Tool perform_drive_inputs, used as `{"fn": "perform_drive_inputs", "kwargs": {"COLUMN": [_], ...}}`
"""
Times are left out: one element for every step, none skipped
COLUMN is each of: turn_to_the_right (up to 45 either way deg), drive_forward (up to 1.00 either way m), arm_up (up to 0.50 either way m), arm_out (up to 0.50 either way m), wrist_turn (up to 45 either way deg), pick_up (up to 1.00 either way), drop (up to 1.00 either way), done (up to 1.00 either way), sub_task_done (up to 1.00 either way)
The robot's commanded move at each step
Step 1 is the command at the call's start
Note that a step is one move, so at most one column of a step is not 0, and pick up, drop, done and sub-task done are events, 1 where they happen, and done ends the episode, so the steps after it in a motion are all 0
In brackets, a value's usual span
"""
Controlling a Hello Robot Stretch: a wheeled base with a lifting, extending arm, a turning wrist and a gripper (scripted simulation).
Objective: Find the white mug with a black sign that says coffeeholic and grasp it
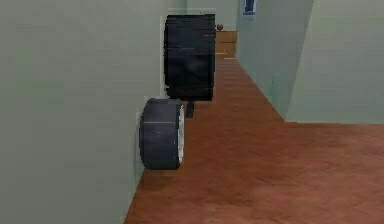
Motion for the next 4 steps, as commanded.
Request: {"fn": "perform_drive_inputs", "kwargs": {"turn_to_the_right": [15.0,0.0,0.0,3.0], "drive_forward": [0.0,1.0,1.0,0.0], "arm_up": [0.0,0.0,0.0,0.0], "arm_out": [0.0,0.0,0.0,0.0], "wrist_turn": [0.0,0.0,0.0,0.0], "pick_up": [0.0,0.0,0.0,0.0], "drop": [0.0,0.0,0.0,0.0], "done": [0.0,0.0,0.0,0.0], "sub_task_done": [0.0,0.0,0.0,0.0]}}
